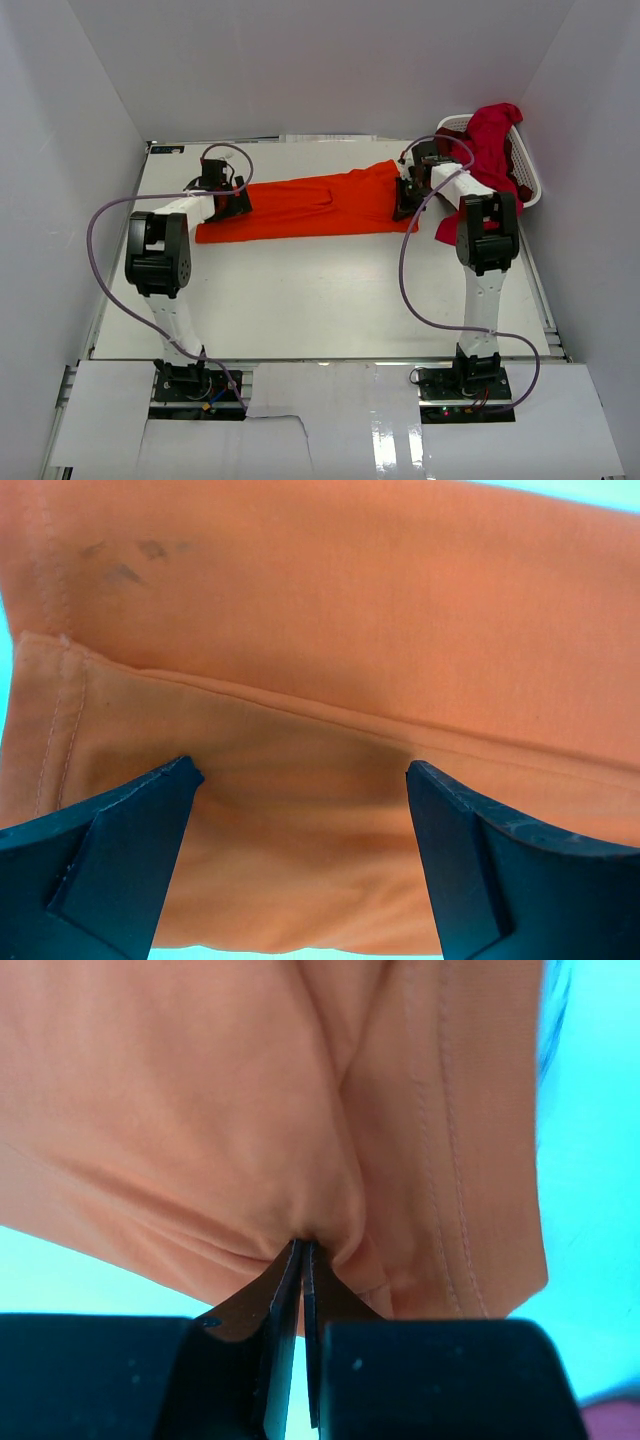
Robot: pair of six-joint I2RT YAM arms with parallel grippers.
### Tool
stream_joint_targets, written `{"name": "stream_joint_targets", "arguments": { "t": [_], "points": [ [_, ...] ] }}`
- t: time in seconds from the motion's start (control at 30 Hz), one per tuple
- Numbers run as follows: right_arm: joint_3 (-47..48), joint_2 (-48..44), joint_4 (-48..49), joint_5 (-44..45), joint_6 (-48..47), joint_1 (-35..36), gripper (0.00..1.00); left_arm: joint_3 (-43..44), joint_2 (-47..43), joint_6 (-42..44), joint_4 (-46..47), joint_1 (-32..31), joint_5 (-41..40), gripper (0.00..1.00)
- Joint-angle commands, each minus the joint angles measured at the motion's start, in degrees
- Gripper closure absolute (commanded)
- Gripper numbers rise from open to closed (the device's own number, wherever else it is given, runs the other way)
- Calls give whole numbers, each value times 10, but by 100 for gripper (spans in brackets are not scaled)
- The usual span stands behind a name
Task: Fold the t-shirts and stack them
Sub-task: Rotate the tshirt 90 degrees
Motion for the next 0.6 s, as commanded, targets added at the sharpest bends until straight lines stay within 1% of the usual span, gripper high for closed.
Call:
{"name": "stream_joint_targets", "arguments": {
  "t": [0.0, 0.13, 0.23, 0.43, 0.57],
  "points": [
    [32, 40, -8, 31, -5, -8, 89, -62, -56, -57, -65, 8, -13, 2],
    [72, 63, 0, 22, -4, -8, 89, -122, -107, -95, -71, 5, -5, 2],
    [91, 82, 11, 10, -1, -8, 89, -166, -145, -121, -77, -1, 17, 2],
    [140, 119, 31, -23, 16, -8, 89, -231, -213, -164, -88, -38, 49, 2],
    [163, 140, 69, -76, 36, -8, 89, -266, -237, -184, -91, -68, 49, 2]
  ]
}}
